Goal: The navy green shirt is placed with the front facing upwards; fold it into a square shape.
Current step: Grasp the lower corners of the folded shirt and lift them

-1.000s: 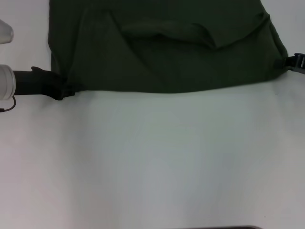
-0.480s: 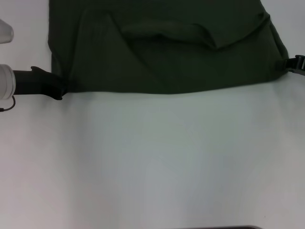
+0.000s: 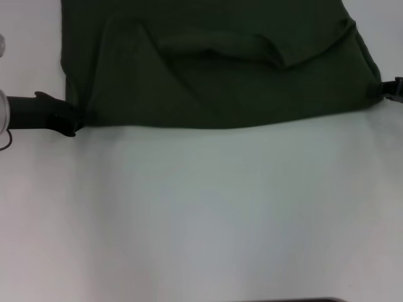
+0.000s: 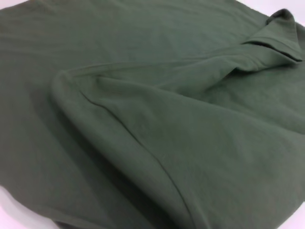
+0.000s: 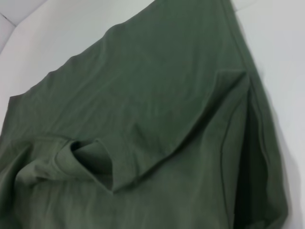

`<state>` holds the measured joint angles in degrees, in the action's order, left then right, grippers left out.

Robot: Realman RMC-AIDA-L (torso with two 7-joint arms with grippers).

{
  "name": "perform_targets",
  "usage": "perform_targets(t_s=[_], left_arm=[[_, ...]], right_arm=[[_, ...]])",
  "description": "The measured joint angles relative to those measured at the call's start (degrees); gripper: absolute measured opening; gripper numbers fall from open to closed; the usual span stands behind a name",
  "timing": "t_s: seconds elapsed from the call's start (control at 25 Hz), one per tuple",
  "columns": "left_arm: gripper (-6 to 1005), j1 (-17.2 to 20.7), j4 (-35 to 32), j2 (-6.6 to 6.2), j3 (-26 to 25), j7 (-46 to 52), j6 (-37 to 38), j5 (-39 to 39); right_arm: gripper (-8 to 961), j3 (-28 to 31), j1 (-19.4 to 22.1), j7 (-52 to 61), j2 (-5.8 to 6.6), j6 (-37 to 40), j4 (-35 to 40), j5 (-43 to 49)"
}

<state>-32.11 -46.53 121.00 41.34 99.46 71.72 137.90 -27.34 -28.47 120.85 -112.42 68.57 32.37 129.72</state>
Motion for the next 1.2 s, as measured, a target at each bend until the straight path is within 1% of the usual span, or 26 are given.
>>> perform_targets(t_s=[0.32,0.48,0.72,0.88,1.0,1.2], left_arm=[[37,2.1,-2.7,-0.26,-0.1,1.0,6.4,0.1],[37,3.3,-4.8,-0.40,-0.4,2.7,10.3,0.2],[37,5.2,-7.9,-0.47,-1.2,5.3,15.9,0.2],[37,5.7,-8.5,-0.53,-3.8,5.4,20.7,1.5],[37,5.9,-8.5,-0.54,-5.1,5.7,22.9,2.7],[38,6.4,-8.6,-0.54,-5.4,6.0,24.9,3.1]], right_arm=[[36,0.3,2.5,-3.2,-0.31,4.2,0.1,0.0],[36,1.4,4.0,-3.6,-0.23,6.0,0.2,0.0],[36,6.4,7.0,-5.5,0.04,8.9,0.6,-0.1],[36,9.1,9.0,-6.8,0.24,11.0,1.0,-0.2],[36,10.7,10.4,-8.2,0.28,12.9,1.1,-0.2],[36,12.4,12.2,-10.5,0.24,15.6,1.1,-0.2]])
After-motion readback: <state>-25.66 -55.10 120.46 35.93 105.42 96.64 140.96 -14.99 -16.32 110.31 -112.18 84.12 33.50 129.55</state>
